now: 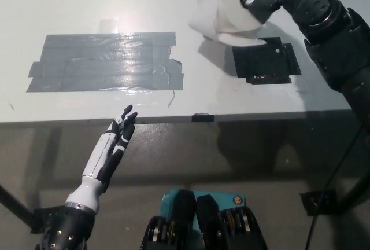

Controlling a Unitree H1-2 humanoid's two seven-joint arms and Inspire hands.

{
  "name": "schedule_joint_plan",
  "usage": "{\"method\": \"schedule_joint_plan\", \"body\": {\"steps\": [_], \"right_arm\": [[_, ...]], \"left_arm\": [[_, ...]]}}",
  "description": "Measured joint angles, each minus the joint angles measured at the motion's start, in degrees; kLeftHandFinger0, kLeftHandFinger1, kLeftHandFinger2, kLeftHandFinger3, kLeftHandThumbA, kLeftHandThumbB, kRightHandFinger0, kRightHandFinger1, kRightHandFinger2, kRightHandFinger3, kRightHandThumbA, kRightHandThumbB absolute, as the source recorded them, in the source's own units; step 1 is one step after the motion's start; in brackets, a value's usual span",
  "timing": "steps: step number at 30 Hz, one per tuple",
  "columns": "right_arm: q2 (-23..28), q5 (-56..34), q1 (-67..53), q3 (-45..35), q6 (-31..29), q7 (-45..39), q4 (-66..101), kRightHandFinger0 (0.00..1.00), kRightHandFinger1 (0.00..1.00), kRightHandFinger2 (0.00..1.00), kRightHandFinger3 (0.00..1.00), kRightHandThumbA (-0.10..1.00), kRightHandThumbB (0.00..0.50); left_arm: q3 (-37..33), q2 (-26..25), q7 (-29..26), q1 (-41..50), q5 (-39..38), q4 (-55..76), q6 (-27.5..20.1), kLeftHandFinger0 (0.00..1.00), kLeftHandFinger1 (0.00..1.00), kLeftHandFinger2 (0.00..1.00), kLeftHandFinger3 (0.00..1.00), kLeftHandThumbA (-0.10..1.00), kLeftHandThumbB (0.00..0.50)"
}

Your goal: A toilet paper roll is kept on the black spot on the desk infront of the robot and the robot inserts its right thumb into the hole in the centre to grab the roll. Then it passes the roll to a person.

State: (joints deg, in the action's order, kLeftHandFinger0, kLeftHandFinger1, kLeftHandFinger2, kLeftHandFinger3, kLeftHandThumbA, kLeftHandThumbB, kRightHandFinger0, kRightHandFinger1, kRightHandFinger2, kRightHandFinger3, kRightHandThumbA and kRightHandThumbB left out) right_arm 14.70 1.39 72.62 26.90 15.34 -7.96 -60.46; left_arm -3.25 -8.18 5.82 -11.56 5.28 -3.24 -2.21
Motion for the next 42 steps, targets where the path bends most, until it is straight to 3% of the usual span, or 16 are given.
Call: {"method": "schedule_joint_plan", "body": {"steps": [5,7,8,11,12,13,14,19,20,24,27,30,35,38,39,42], "right_arm": [[0.3,-0.1,0.0,-0.5,0.0,-5.3,1.5,1.00,1.00,1.00,1.00,0.65,0.500],[1.1,-0.2,0.1,-2.2,0.1,-8.2,3.4,1.00,1.00,1.00,1.00,0.73,0.500],[1.4,-0.2,0.1,-2.7,0.1,-8.7,4.0,1.00,1.00,1.00,1.00,0.67,0.491],[3.2,-0.6,0.1,-7.0,0.3,-10.4,9.7,1.00,1.00,1.00,1.00,0.71,0.480],[3.8,-0.8,0.2,-8.8,0.3,-10.7,11.2,1.00,1.00,1.00,1.00,0.83,0.463],[4.2,-1.1,0.2,-10.3,0.3,-10.8,12.2,1.00,1.00,1.00,1.00,0.86,0.466],[4.9,-1.5,0.2,-12.5,0.4,-10.8,13.5,1.00,1.00,1.00,1.00,0.92,0.494],[7.0,-2.2,0.7,-19.2,0.7,-10.4,16.3,1.00,1.00,1.00,1.00,1.00,0.483],[7.1,-2.3,0.7,-19.7,0.8,-10.4,16.5,1.00,1.00,1.00,1.00,0.99,0.460],[8.3,-2.6,0.7,-25.1,1.0,-9.1,22.0,1.00,1.00,1.00,1.00,1.00,0.500],[8.8,-2.7,0.2,-26.9,1.2,-8.9,28.3,1.00,1.00,1.00,1.00,1.00,0.500],[8.8,-2.7,-1.9,-27.7,1.5,-8.8,35.1,1.00,1.00,1.00,1.00,1.00,0.458],[8.4,-2.9,-9.4,-28.8,2.0,-8.9,45.4,1.00,1.00,1.00,1.00,0.96,0.399],[7.6,-3.2,-16.7,-29.3,2.4,-8.9,52.1,1.00,1.00,1.00,1.00,0.97,0.383],[7.3,-3.3,-19.0,-29.5,2.4,-8.9,54.2,1.00,1.00,1.00,1.00,0.94,0.413],[6.2,-3.9,-26.6,-29.6,2.4,-8.9,60.2,1.00,1.00,1.00,1.00,0.99,0.357]], "left_arm": [[0.0,0.0,0.2,-0.1,0.0,0.0,0.3,1.00,1.00,1.00,1.00,0.91,0.329],[0.0,0.0,0.4,-0.4,0.0,0.0,0.3,1.00,1.00,1.00,1.00,0.91,0.327],[0.0,0.0,0.4,-0.6,-0.1,0.0,0.3,1.00,1.00,1.00,1.00,0.91,0.328],[0.0,0.0,0.7,-1.4,-0.2,0.0,0.3,1.00,1.00,1.00,1.00,0.92,0.319],[0.0,0.0,0.7,-1.6,-0.2,0.0,0.3,1.00,1.00,1.00,1.00,0.92,0.304],[0.0,0.0,0.8,-1.8,-0.2,0.0,0.3,1.00,1.00,1.00,1.00,0.92,0.304],[0.0,0.0,0.9,-2.1,-0.2,-0.1,0.3,1.00,1.00,1.00,1.00,0.92,0.317],[0.2,0.0,0.9,-3.2,-0.3,-0.3,0.3,1.00,1.00,1.00,1.00,0.92,0.301],[0.2,0.0,0.9,-3.3,-0.3,-0.3,0.3,1.00,1.00,1.00,1.00,0.92,0.298],[0.3,0.0,0.9,-4.4,-0.3,-1.1,0.2,1.00,1.00,1.00,1.00,0.94,0.310],[0.5,0.0,0.9,-6.0,-0.3,-1.5,0.2,1.00,1.00,1.00,1.00,0.98,0.308],[0.6,0.0,0.9,-7.2,-0.3,-1.8,0.3,1.00,1.00,1.00,1.00,1.00,0.267],[0.6,0.0,0.9,-7.2,-0.2,-1.9,0.3,1.00,1.00,1.00,1.00,1.00,0.248],[0.6,0.0,0.9,-7.0,-0.2,-2.0,0.3,1.00,1.00,1.00,1.00,1.00,0.244],[0.6,0.0,0.9,-6.9,-0.2,-2.0,0.3,1.00,1.00,1.00,1.00,1.00,0.248],[0.6,0.0,0.9,-6.4,-0.3,-2.0,0.3,1.00,1.00,1.00,1.00,1.00,0.217]]}}
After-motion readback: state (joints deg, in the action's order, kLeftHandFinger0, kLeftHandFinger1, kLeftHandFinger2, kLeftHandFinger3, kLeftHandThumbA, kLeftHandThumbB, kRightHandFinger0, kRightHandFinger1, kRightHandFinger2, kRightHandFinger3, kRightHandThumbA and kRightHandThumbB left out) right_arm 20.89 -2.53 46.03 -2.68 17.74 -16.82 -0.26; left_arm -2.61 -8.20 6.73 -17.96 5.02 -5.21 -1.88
